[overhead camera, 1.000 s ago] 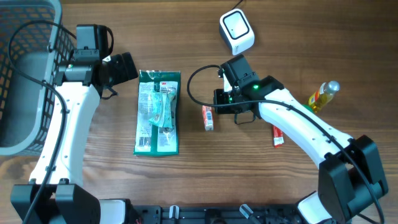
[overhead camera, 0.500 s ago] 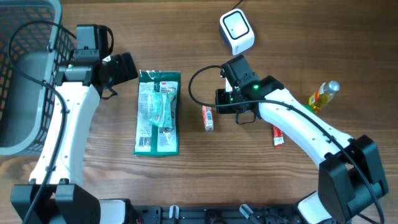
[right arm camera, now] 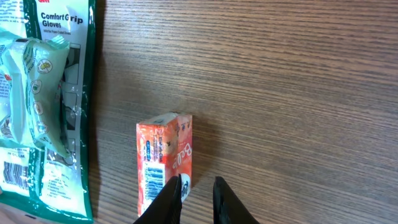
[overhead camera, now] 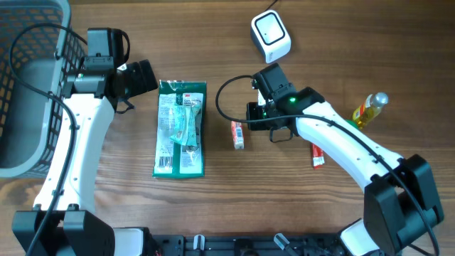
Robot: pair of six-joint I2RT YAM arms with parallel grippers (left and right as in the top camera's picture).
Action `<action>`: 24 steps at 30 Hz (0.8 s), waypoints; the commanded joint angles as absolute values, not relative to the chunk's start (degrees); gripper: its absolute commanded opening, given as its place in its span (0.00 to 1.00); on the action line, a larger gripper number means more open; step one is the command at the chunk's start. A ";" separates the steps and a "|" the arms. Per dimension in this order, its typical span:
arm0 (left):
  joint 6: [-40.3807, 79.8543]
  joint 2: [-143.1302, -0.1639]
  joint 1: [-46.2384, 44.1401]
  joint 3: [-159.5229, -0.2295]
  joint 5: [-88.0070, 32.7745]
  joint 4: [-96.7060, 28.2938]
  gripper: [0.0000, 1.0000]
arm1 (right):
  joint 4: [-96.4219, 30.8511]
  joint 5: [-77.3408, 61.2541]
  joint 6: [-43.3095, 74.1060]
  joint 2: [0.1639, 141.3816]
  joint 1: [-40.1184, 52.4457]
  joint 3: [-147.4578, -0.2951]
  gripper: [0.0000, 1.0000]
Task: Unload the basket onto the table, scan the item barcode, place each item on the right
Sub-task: 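Release the stick pack and move the right gripper left over the tissue box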
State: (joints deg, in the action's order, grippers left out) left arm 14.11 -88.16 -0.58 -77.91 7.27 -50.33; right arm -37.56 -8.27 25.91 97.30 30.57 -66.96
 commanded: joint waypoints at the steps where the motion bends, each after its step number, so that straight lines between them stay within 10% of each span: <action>1: 14.61 -88.29 -0.25 -78.22 7.57 -50.22 1.00 | -35.24 -7.07 27.42 98.06 30.65 -63.42 0.16; 24: 14.61 -88.29 -0.25 -78.22 7.57 -50.22 1.00 | -31.97 -6.79 27.42 98.06 30.65 -61.36 0.14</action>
